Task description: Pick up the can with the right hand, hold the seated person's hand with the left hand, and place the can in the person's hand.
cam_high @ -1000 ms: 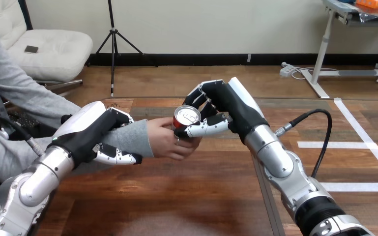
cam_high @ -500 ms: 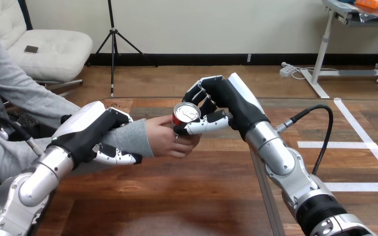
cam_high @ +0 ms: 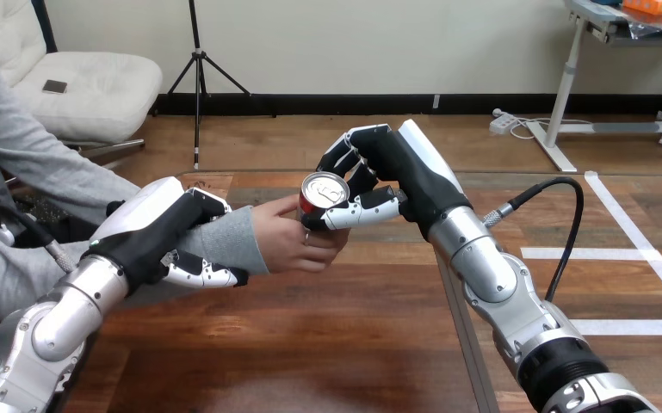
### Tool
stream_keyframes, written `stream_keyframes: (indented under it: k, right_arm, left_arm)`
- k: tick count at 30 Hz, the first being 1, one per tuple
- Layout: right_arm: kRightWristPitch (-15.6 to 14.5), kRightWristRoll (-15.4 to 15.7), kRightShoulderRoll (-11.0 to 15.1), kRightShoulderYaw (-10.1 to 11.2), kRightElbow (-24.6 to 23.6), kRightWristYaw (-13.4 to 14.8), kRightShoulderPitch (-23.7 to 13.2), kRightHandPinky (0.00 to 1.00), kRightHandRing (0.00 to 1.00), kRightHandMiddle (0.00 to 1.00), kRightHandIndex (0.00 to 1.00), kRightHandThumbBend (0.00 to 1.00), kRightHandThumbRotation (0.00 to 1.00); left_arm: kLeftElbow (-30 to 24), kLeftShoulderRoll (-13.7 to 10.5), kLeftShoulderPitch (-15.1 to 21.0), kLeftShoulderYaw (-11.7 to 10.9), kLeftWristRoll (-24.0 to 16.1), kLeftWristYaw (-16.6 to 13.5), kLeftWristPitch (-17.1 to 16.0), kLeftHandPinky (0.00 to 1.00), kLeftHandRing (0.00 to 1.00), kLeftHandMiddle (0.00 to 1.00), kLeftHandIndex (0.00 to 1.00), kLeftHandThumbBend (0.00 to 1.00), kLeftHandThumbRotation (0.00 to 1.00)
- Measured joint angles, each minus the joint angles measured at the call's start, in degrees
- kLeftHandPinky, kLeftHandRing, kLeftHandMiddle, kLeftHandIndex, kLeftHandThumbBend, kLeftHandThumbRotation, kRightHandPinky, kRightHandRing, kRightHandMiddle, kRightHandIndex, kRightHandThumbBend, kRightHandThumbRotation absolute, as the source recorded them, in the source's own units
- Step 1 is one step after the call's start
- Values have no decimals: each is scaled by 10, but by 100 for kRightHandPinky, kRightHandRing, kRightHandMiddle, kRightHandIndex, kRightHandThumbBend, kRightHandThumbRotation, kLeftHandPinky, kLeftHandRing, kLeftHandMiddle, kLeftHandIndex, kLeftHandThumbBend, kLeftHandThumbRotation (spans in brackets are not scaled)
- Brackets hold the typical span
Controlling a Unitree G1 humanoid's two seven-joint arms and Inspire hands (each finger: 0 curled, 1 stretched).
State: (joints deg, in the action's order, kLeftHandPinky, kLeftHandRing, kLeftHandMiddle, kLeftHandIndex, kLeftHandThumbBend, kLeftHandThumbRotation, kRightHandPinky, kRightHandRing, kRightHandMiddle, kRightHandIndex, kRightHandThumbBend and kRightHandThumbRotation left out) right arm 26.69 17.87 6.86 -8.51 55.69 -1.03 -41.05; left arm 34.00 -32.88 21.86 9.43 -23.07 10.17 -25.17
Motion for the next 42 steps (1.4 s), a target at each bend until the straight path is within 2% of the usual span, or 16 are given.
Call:
stream_keyframes:
  k: [12,21,27,29,30,32,39,42]
  right_arm:
    - [0,-1,1,3,-11,-5,0,33,36,42,44,68,0]
    - [-13,-3,1,4,-19,-10,0,36,42,46,48,75,2]
    - [-29,-22,2,6,-27,-27,0,40,46,50,53,82,18]
    - [-30,-25,3,6,-30,-30,0,41,48,51,55,84,25]
    - [-31,-25,3,7,-31,-32,0,42,50,53,57,87,32]
    - [-33,-27,4,8,-34,-34,0,43,51,54,58,88,37]
    - [-39,-38,6,8,-42,-44,0,48,57,59,63,94,55]
    - [-39,-40,6,8,-46,-50,0,49,58,60,64,95,59]
  left_arm:
    - [0,0,0,0,0,0,0,17,23,32,42,39,0]
    - [0,0,0,-1,6,2,0,26,32,41,47,40,0]
    - [0,0,0,-4,24,11,1,32,40,48,54,49,12]
    - [0,1,0,-5,25,11,1,35,43,51,57,53,19]
    - [0,1,0,-6,25,10,1,39,48,55,60,57,27]
    - [-1,1,0,-6,21,7,1,42,52,57,62,59,33]
    - [-12,3,0,-6,5,-7,1,51,63,67,69,65,46]
    - [-19,3,0,-6,3,-12,1,53,66,70,71,66,49]
